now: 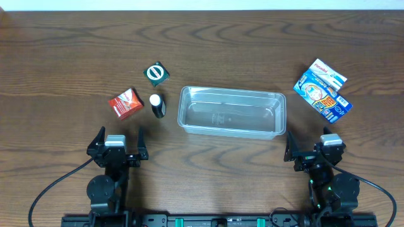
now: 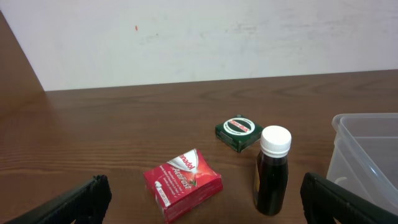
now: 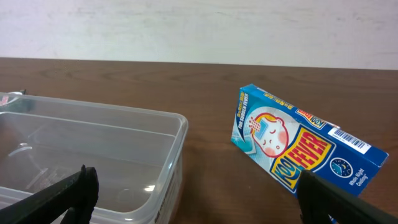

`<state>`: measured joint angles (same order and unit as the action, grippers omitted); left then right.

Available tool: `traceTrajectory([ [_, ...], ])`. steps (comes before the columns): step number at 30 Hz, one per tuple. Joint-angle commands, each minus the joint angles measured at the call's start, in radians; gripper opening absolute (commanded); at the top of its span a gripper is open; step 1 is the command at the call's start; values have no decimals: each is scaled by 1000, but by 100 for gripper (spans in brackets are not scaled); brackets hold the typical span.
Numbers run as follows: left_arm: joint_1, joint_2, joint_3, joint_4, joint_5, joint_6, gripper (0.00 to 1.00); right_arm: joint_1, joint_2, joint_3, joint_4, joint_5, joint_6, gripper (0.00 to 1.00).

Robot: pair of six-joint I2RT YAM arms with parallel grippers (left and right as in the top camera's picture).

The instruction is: Pack container

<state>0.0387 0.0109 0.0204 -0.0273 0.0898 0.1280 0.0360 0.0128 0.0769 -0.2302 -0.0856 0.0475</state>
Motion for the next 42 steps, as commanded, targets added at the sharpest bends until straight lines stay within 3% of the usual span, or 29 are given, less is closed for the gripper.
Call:
traceTrajectory([
  [1,6,-6,-16,-36,7,-9,98,-11,-7,-6,2,10,-11,99],
  [36,6,-6,-16,-36,7,-9,98,-11,-7,-6,2,10,-11,99],
  [39,6,-6,-16,-36,7,-9,98,-11,-7,-6,5,113,-32,99],
  [42,6,-6,-16,-36,7,-9,98,-11,-5,-6,-5,83,-26,99],
])
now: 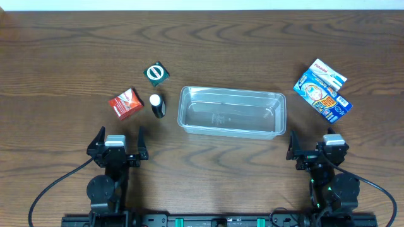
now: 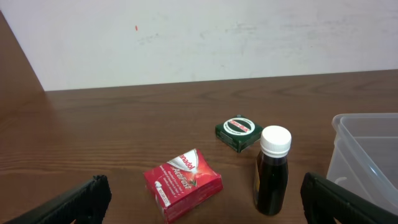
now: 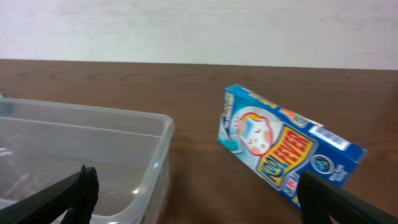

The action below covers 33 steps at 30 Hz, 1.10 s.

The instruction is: Pack container

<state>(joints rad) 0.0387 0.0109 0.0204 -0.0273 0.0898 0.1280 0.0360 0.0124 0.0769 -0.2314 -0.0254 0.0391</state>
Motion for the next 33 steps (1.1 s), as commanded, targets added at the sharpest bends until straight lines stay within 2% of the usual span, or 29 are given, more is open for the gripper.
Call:
traceTrajectory([
  [1,6,-6,-16,-36,7,-9,98,-11,-3,-6,0,9,-18,99],
  [5,6,-6,-16,-36,7,-9,98,-11,8,26,11,-14,-24,99],
  [8,6,-6,-16,-36,7,-9,98,-11,79,101,11,-35,-54,99],
  [14,6,-6,-16,-36,7,-9,98,-11,477,437,-55,-35,-142,99],
  [21,6,-6,-16,-36,7,-9,98,-12,998,950,-300,-34,-142,99],
  [26,6,-6,-16,-36,7,-9,98,-41,1310,1255,-595,-34,-142,99],
  [30,6,-6,-16,-36,7,-9,98,-82,1477,1375,-795,-32,-137,99],
  [33,6,-6,-16,-36,7,-9,98,-125,1545,1390,-839,-31,-74,99],
])
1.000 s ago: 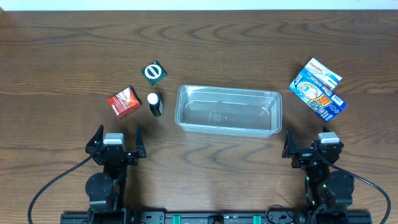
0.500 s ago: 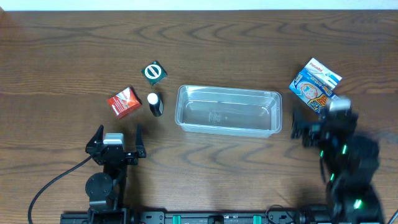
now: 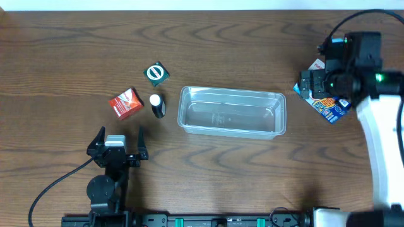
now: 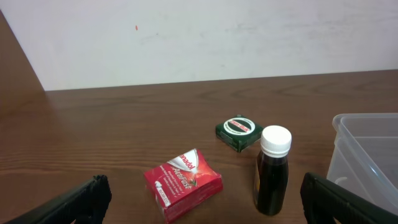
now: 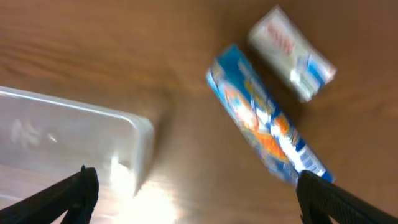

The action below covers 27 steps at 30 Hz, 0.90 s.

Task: Pack container
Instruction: 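Reach the right gripper to the blue Kool Fever box and grasp it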

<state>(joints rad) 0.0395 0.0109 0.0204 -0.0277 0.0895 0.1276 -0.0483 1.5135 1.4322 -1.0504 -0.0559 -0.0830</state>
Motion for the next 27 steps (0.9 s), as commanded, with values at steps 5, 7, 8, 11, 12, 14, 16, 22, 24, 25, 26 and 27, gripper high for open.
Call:
traceTrajectory([
  [5,5,-6,-16,-35,7,-8,98,-127,102,34,-15,-16,123,99],
  [7,5,-6,-16,-35,7,-8,98,-163,123,34,-1,-12,99,99],
  [8,5,-6,-16,-35,7,-8,98,-179,131,34,3,-12,85,99],
  [11,5,-6,-16,-36,7,-8,98,-226,161,34,15,-13,39,99],
  [12,5,-6,-16,-35,7,-8,98,-237,171,34,19,-12,23,99],
  [14,5,-6,-16,-35,7,-8,98,-253,184,34,25,-13,-5,99],
  [16,5,-6,-16,-36,7,-8,98,-257,192,34,29,-20,-28,99],
  [22,5,-6,-16,-36,7,-8,98,-257,216,34,87,-95,-149,99],
  [24,5,-6,-16,-35,7,-8,98,-257,226,34,105,-97,-180,99],
  [25,5,-6,-16,-36,7,-8,98,-256,237,34,112,-113,-208,99],
  [26,5,-6,-16,-35,7,-8,98,-254,245,34,116,-125,-227,99],
  [27,5,-6,-16,-36,7,-8,98,-253,259,34,120,-138,-252,99],
])
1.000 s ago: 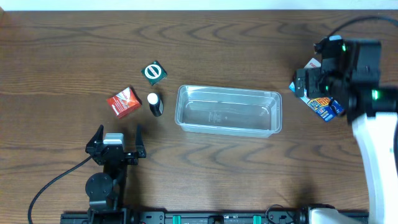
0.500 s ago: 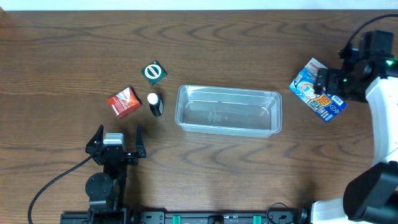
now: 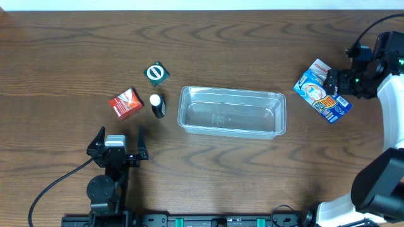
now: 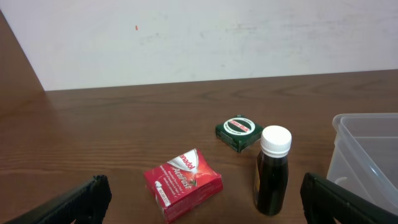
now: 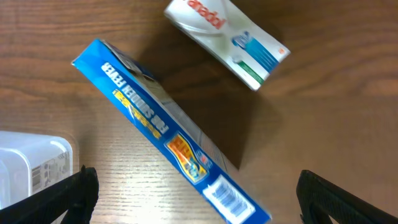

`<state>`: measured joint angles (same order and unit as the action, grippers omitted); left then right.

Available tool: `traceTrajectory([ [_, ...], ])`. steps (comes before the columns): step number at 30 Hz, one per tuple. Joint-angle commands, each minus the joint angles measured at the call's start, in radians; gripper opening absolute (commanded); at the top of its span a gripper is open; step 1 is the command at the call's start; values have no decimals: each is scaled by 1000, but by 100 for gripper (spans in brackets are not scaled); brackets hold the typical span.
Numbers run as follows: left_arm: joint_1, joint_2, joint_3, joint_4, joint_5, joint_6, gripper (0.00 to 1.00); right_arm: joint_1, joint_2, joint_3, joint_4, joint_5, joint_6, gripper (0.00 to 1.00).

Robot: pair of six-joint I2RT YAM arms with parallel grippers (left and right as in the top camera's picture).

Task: Pack container
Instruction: 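Reach the right gripper to the blue Kool Fever box and grasp it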

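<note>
A clear plastic container (image 3: 232,93) sits mid-table. Left of it lie a red box (image 3: 125,103), a dark bottle with a white cap (image 3: 156,105) and a green box (image 3: 157,74). At the right lie a blue fever-patch box (image 3: 322,98) and a white Panadol box (image 3: 319,67). My right gripper (image 3: 339,82) hangs open above these two, looking down on the blue box (image 5: 168,134) and the white box (image 5: 227,40). At the near edge my left gripper (image 3: 117,140) rests open, facing the red box (image 4: 183,183) and the bottle (image 4: 272,171).
A corner of the container (image 5: 34,168) shows at the left of the right wrist view, close to the blue box. The container's wall (image 4: 367,155) stands just right of the bottle. A white wall backs the table's far edge.
My right arm has shifted to the right over the two boxes, and they now fill more of its wrist view, sharp instead of blurred. It stays open. The left arm has not moved.
Both grippers first rested open at the near edge, the right one facing the blue box. The right one then turned slightly toward that box. Later it was high over the table's right side above both boxes, and now it hangs closer over them.
</note>
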<state>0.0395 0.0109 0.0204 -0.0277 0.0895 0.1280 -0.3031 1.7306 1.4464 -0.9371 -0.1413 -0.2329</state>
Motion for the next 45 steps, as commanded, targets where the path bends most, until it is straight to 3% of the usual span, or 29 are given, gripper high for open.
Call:
traceTrajectory([
  [1,5,-6,-16,-36,7,-9,98,3,55,19,10,-59,-116,99],
  [7,5,-6,-16,-36,7,-9,98,11,123,19,21,-59,-127,96],
  [14,5,-6,-16,-35,7,-9,98,13,127,19,21,-58,-127,66],
  [18,5,-6,-16,-36,7,-9,98,13,127,19,13,-58,-127,55],
  [29,5,-6,-16,-35,7,-9,98,15,127,17,-4,-58,-128,47],
  [45,5,-6,-16,-36,7,-9,98,16,128,1,-2,-74,-117,17],
])
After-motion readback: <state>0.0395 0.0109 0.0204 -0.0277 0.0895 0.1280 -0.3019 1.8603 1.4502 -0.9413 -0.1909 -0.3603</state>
